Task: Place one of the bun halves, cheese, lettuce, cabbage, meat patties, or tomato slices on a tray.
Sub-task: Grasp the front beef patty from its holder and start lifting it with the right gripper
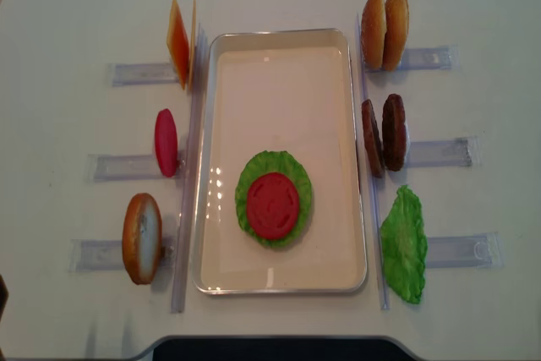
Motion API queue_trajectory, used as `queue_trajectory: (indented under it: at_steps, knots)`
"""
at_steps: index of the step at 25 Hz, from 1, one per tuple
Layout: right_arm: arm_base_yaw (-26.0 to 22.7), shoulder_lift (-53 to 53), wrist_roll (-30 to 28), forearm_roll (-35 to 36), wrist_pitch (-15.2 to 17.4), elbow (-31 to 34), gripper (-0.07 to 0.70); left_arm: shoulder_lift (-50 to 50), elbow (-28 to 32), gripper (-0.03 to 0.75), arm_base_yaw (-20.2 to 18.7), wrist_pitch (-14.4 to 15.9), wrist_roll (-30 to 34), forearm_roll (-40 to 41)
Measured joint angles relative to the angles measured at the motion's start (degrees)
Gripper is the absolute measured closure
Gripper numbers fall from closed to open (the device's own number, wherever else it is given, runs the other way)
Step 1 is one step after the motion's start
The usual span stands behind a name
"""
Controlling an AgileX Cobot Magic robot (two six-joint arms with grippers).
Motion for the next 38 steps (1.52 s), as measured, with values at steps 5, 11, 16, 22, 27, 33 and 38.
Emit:
queue_trajectory:
  at_steps: [5, 11, 16, 22, 27, 33, 38]
  knots:
    - [0.0, 0.0, 0.0, 0.0, 0.0, 0.0, 0.039, 0.0, 0.0, 0.286, 0.0, 0.0, 0.0, 0.0]
    - [0.0, 0.0, 0.0, 0.0, 0.0, 0.0, 0.039, 0.0, 0.0, 0.286, 0.0, 0.0, 0.0, 0.0]
    - [0.0, 0.0, 0.0, 0.0, 0.0, 0.0, 0.039, 0.0, 0.0, 0.286, 0.0, 0.0, 0.0, 0.0]
    - [0.0, 0.0, 0.0, 0.0, 0.0, 0.0, 0.039, 0.0, 0.0, 0.286, 0.0, 0.0, 0.0, 0.0]
    - [0.0, 0.0, 0.0, 0.0, 0.0, 0.0, 0.039, 0.0, 0.0, 0.286, 0.0, 0.0, 0.0, 0.0]
    - [0.0, 2.18, 0.0, -0.07, 0.0, 0.0, 0.039, 0.0, 0.0, 0.286, 0.0, 0.0, 0.0, -0.05]
    - [0.0, 10.57, 0.0, 0.23, -0.02, 0.0, 0.039, 0.0, 0.0, 0.286, 0.0, 0.0, 0.0, -0.05]
